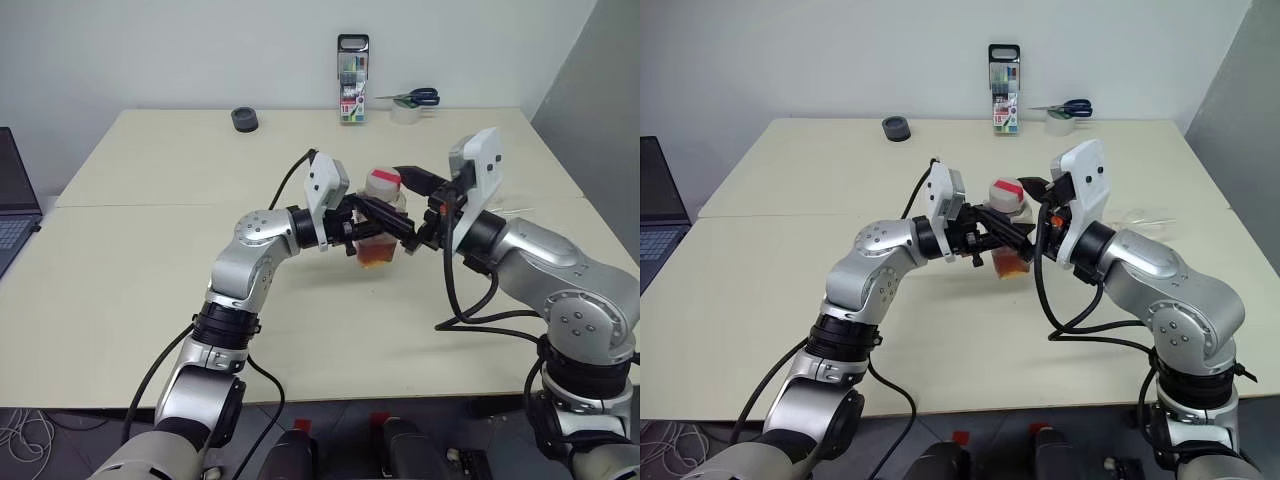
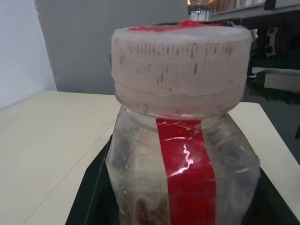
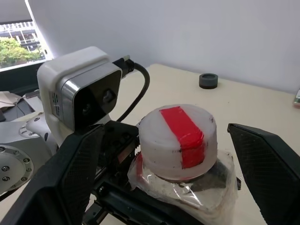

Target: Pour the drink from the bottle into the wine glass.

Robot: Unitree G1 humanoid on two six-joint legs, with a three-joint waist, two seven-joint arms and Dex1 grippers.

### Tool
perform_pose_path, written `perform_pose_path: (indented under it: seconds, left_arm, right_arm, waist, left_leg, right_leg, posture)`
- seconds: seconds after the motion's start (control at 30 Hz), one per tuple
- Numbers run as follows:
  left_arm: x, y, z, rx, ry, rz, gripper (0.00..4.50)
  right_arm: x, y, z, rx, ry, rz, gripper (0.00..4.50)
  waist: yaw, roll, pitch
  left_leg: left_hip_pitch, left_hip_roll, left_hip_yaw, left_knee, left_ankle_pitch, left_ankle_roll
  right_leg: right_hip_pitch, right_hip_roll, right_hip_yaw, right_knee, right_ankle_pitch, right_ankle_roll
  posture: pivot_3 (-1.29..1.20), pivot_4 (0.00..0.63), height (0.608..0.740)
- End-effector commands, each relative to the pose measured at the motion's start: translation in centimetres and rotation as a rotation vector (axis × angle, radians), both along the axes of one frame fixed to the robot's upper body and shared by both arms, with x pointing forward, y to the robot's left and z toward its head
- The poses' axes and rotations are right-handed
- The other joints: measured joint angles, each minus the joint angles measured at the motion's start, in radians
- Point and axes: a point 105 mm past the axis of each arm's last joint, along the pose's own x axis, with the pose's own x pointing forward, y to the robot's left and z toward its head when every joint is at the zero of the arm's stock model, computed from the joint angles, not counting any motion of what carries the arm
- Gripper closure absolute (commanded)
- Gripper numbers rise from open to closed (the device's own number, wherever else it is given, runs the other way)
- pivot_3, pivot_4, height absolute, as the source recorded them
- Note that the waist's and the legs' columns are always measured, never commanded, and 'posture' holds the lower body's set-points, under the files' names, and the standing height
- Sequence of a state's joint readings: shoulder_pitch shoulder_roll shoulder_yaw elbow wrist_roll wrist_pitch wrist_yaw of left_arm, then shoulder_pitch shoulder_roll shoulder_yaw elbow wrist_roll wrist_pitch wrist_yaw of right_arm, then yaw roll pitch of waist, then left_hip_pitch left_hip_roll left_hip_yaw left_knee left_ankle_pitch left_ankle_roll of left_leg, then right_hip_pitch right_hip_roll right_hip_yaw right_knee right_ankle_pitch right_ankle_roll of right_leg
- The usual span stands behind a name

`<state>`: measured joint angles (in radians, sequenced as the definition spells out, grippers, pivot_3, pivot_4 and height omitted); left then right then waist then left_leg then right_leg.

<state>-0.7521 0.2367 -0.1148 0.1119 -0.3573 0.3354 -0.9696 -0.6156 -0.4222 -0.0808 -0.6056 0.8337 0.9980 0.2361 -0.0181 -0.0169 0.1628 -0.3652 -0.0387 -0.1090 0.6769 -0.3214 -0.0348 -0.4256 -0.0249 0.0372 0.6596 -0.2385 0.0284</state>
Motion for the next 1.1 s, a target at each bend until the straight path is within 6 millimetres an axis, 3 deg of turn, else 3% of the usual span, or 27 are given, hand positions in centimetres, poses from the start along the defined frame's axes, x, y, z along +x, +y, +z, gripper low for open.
perform_pose_path:
  seconds: [0.03,0.23,0.33,0.5,0.53,0.93,1.1]
  left_arm:
    - [-0.8,-0.4,1.7,-0.037,-0.066,-0.033,2.74]
    - [-0.8,-0.4,1.8,-0.036,-0.07,-0.032,2.74]
    - [-0.8,-0.4,1.8,-0.036,-0.072,-0.028,2.74]
    - [-0.7,-0.3,1.8,-0.034,-0.071,-0.023,2.74]
    - [-0.7,-0.3,1.7,-0.034,-0.07,-0.022,2.74]
    - [-1.0,-0.3,1.9,-0.032,-0.072,-0.027,2.74]
    - [-3.1,0.5,3.6,-0.019,-0.074,-0.113,2.74]
  right_arm:
    - [-0.8,-0.1,0.9,0.012,-0.045,0.003,0.0]
    - [-0.7,0.1,0.9,0.025,-0.047,-0.008,0.0]
    - [-0.6,0.1,0.9,0.026,-0.051,-0.015,0.62]
    - [-0.5,-0.1,1.4,0.041,-0.06,-0.024,2.4]
    - [-0.4,-0.1,1.5,0.045,-0.062,-0.025,2.55]
    - [-0.4,-0.3,1.9,0.049,-0.061,-0.004,2.55]
    - [-1.2,0.0,3.7,0.005,-0.038,0.209,2.55]
  waist:
    - [0.0,0.0,0.0]
    - [0.0,0.0,0.0]
    - [0.0,0.0,0.0]
    - [0.0,0.0,0.0]
    - [0.0,0.0,0.0]
    - [0.0,0.0,0.0]
    - [-0.008,0.001,0.001]
  left_leg:
    - [0.0,0.0,0.0,0.0,0.0,0.0]
    - [0.0,0.0,0.0,0.0,0.0,0.0]
    - [0.0,0.0,0.0,0.0,0.0,0.0]
    - [0.0,0.0,0.0,0.0,0.0,0.0]
    - [0.0,0.0,0.0,0.0,0.0,0.0]
    - [0.0,0.0,0.0,0.0,0.0,0.0]
    - [0.0,0.0,0.0,0.0,0.0,0.0]
  right_leg:
    - [0.0,0.0,0.0,0.0,0.0,0.0]
    - [0.0,0.0,0.0,0.0,0.0,0.0]
    - [0.0,0.0,0.0,0.0,0.0,0.0]
    - [0.0,0.0,0.0,0.0,0.0,0.0]
    - [0.0,0.0,0.0,0.0,0.0,0.0]
    - [0.0,0.0,0.0,0.0,0.0,0.0]
    - [0.0,0.001,0.0,0.0,0.0,0.0]
  posture:
    - [0.0,0.15,0.74]
    - [0.0,0.15,0.74]
    - [0.0,0.15,0.74]
    - [0.0,0.15,0.74]
    - [0.0,0.15,0.74]
    - [0.0,0.15,0.74]
    - [0.0,0.15,0.74]
